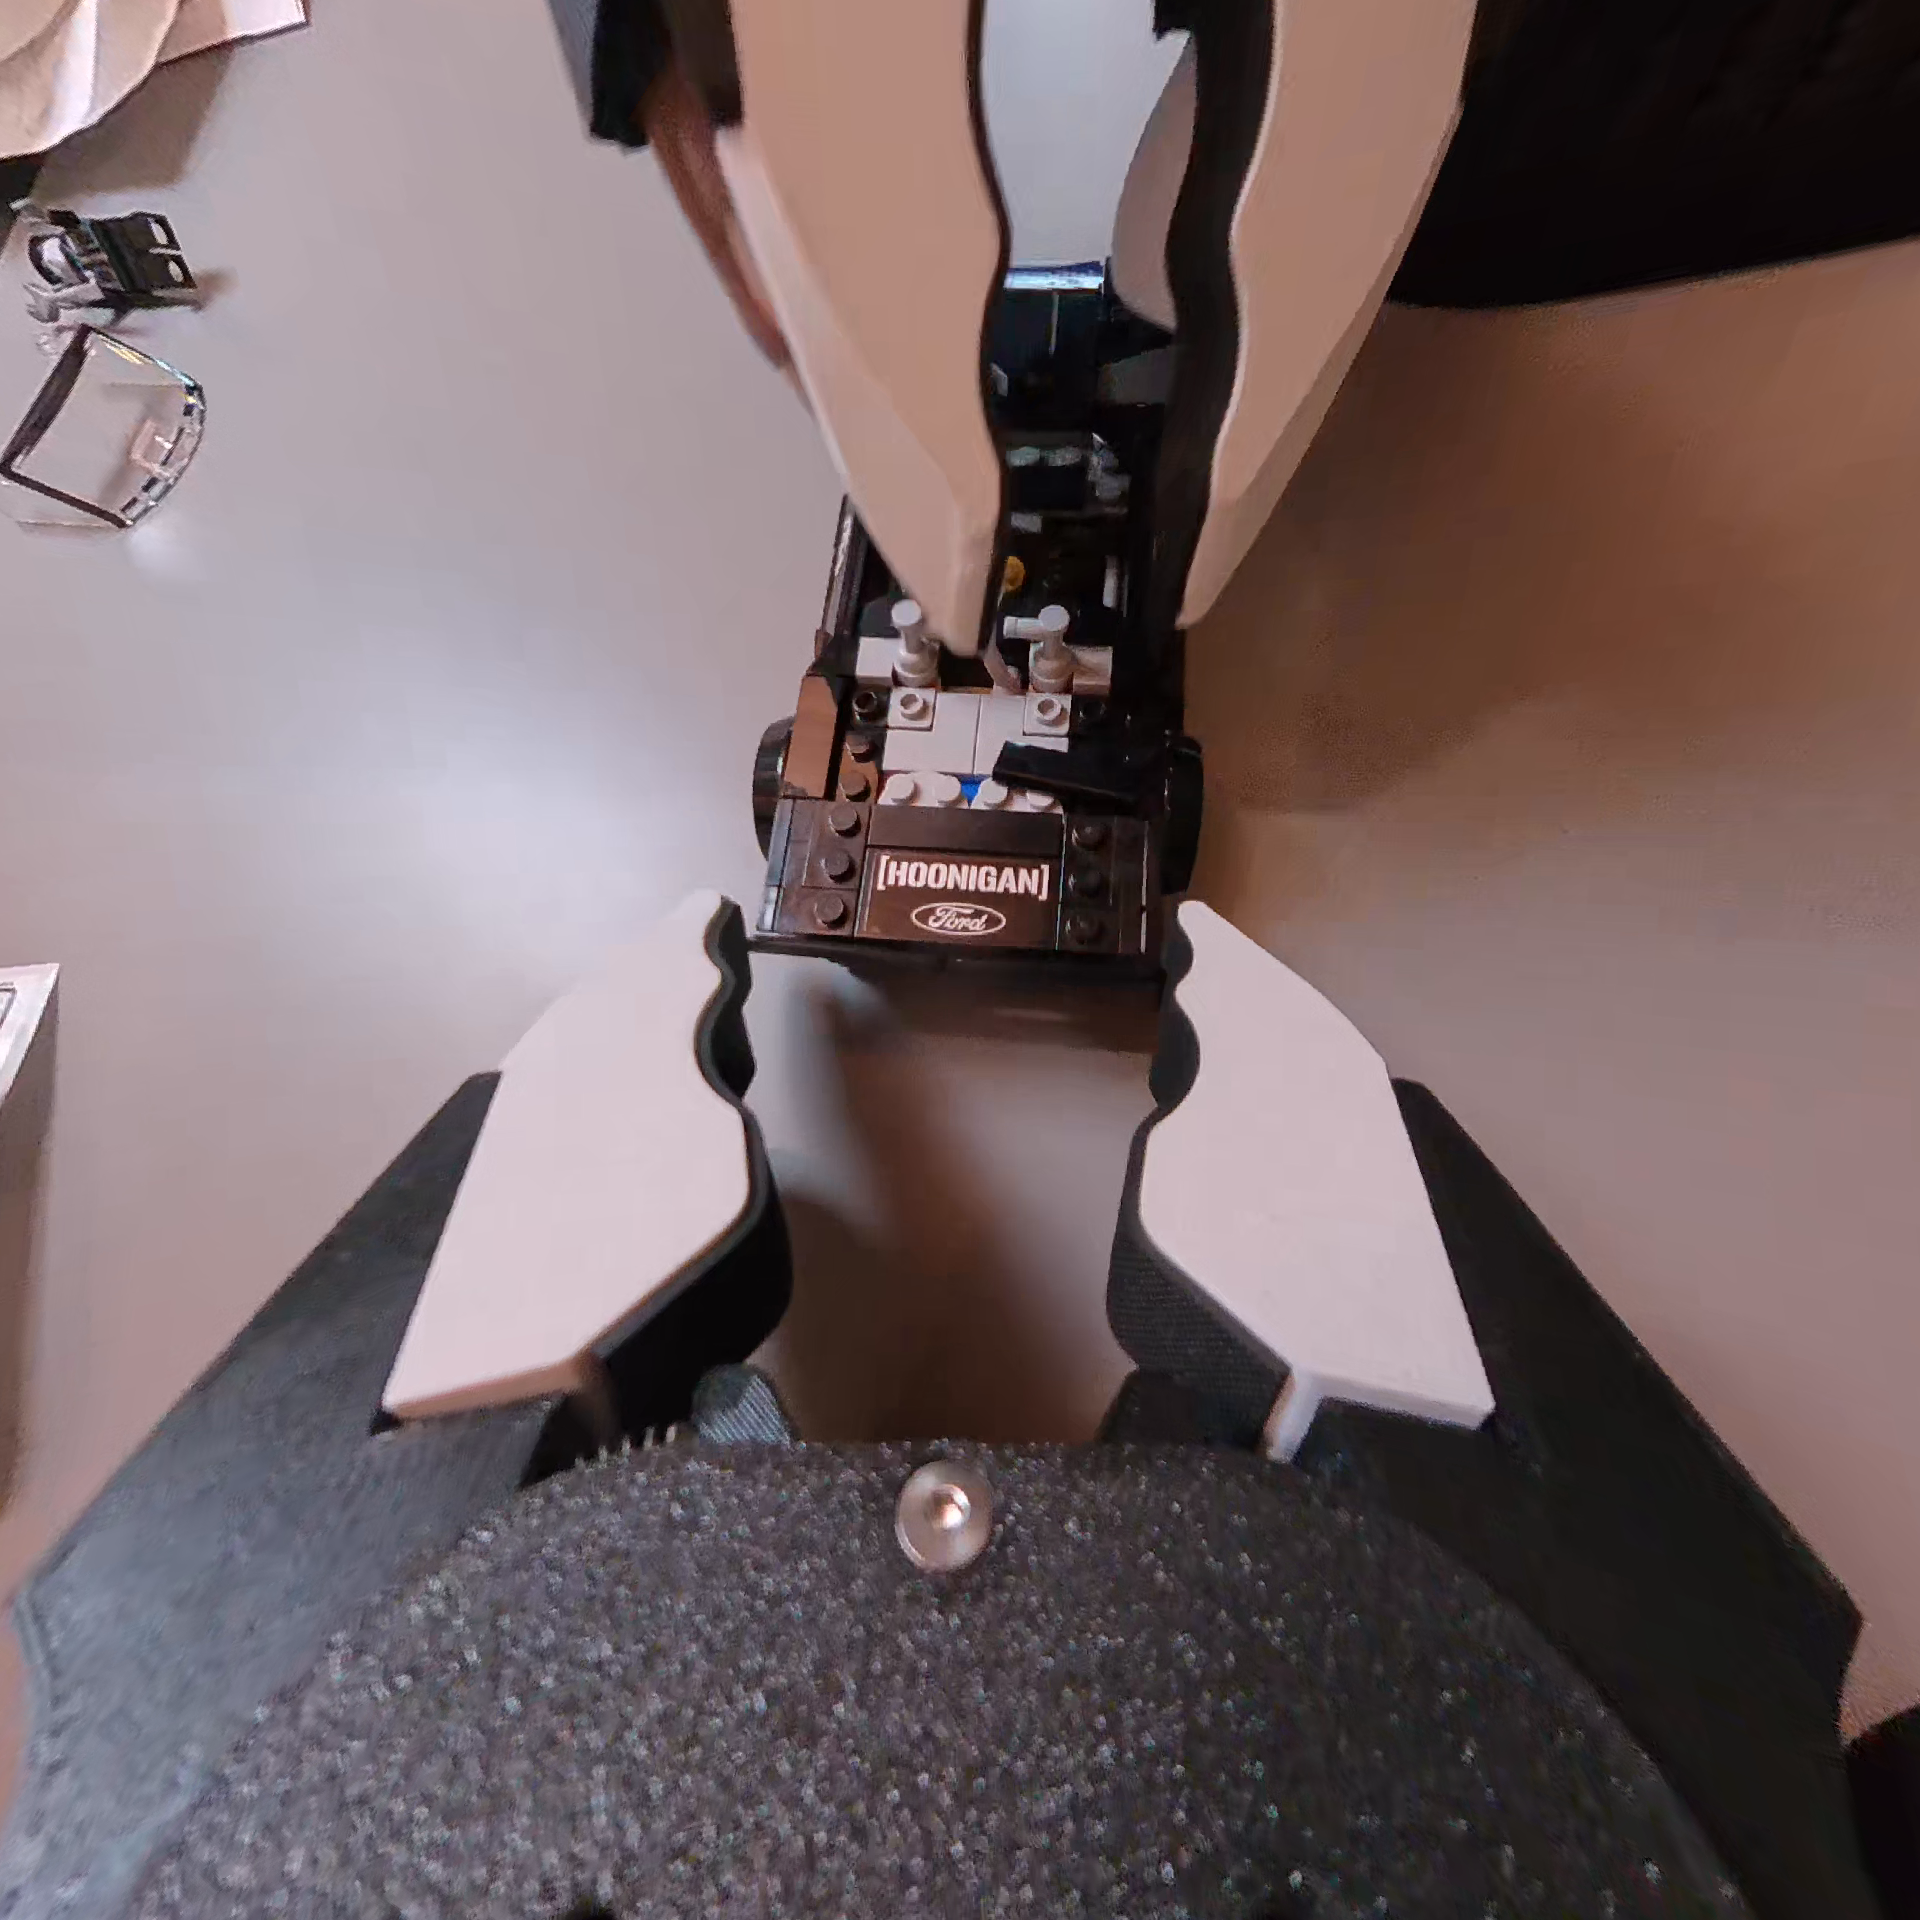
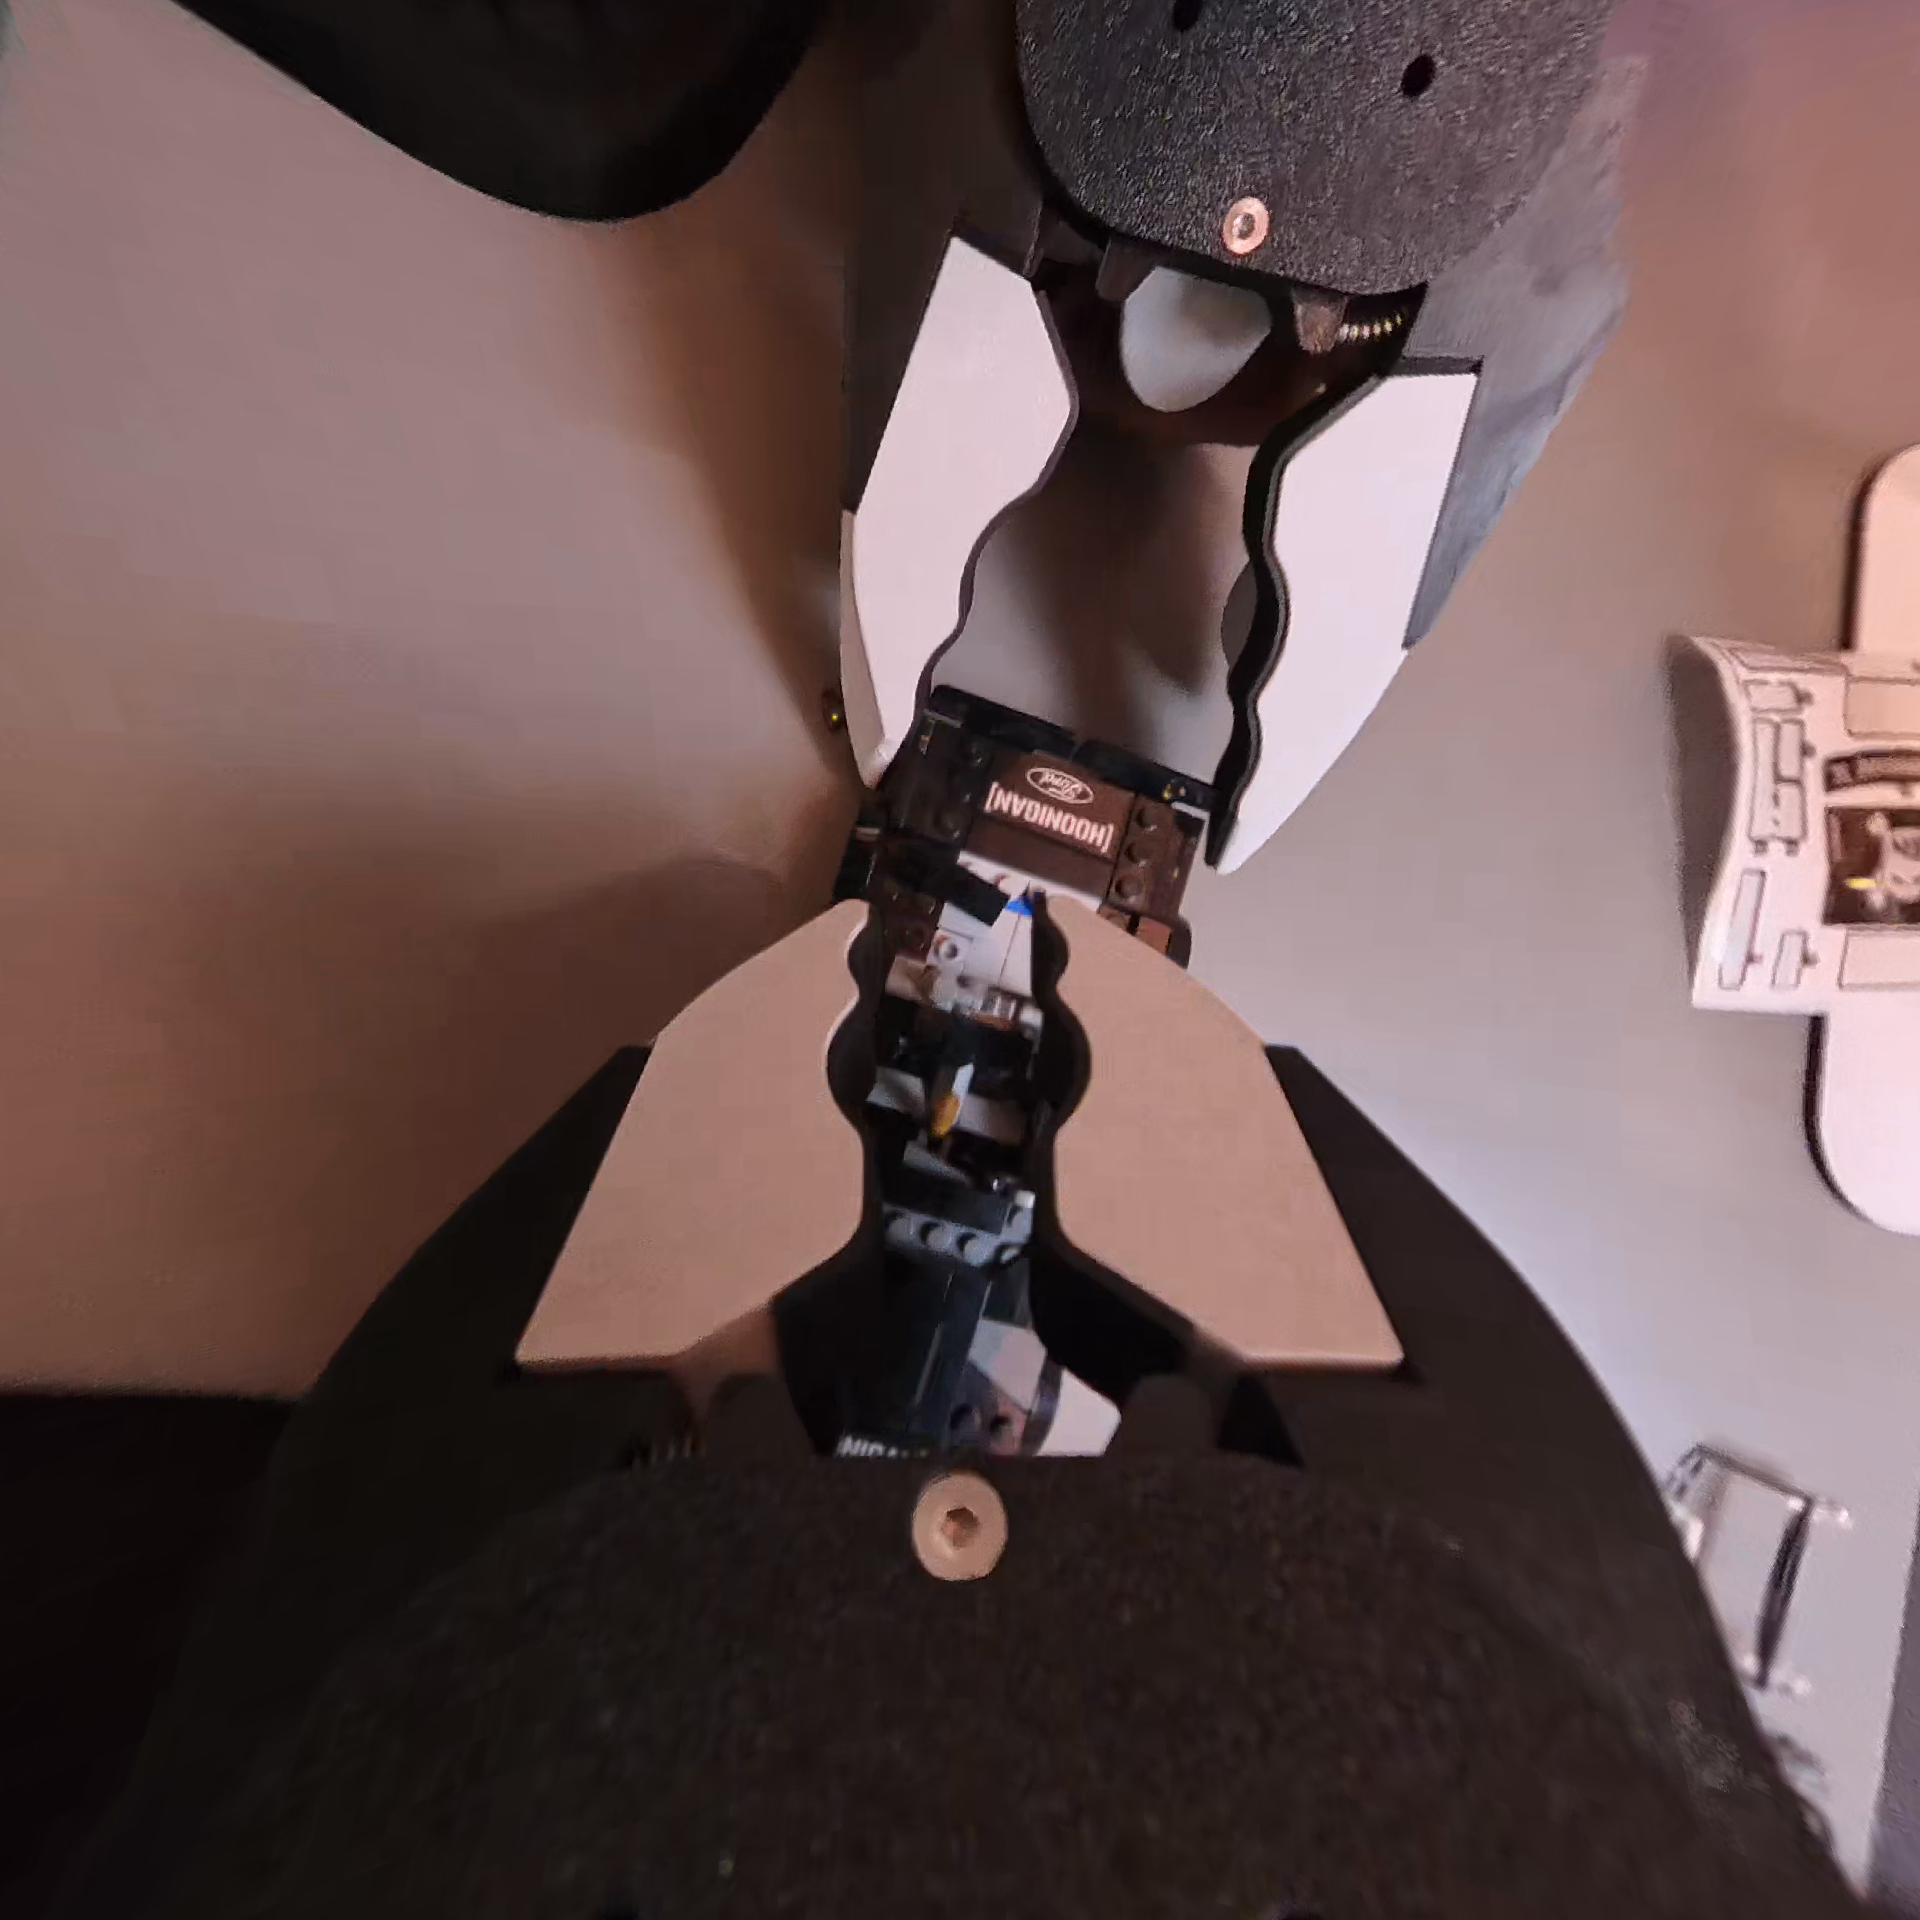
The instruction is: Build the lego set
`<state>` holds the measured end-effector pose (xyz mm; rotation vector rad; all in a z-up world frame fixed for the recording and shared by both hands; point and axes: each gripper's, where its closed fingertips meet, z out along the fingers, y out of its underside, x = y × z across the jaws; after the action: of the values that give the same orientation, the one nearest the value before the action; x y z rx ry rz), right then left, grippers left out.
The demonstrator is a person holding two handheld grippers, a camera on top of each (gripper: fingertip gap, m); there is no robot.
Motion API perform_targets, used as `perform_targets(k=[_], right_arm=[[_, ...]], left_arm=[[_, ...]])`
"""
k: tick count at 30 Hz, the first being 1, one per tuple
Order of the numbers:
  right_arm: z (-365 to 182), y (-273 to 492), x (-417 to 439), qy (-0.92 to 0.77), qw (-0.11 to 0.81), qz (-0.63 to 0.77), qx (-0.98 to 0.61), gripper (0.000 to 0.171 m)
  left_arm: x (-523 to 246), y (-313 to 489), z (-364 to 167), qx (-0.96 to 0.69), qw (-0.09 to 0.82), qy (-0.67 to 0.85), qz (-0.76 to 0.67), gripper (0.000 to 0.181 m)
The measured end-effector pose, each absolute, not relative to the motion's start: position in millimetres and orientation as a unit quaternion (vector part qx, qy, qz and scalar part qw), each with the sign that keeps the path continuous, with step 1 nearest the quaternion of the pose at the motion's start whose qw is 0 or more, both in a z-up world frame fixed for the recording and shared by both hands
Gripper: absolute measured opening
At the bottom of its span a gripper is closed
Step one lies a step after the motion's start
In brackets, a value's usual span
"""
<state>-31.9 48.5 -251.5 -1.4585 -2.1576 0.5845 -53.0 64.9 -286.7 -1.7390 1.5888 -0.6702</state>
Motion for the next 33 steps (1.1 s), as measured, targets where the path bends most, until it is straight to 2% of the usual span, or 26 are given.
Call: perform_targets(k=[8,17,33], right_arm=[[-270.2,43.6,-40.5,-0.845,0.161,0.149,-0.489,0.024],[-273.0,41.5,-38.9,-0.854,0.136,0.124,-0.487,0.012],[-272.6,38.5,-25.8,-0.793,0.103,0.075,-0.596,0.008]], left_arm=[[-54.2,58.7,-286.3,-0.665,0.354,0.604,-0.262,0.075],[-56.2,55.1,-284.5,-0.665,0.353,0.599,-0.272,0.074],[-57.0,51.4,-282.2,-0.663,0.36,0.597,-0.275,0.072]])
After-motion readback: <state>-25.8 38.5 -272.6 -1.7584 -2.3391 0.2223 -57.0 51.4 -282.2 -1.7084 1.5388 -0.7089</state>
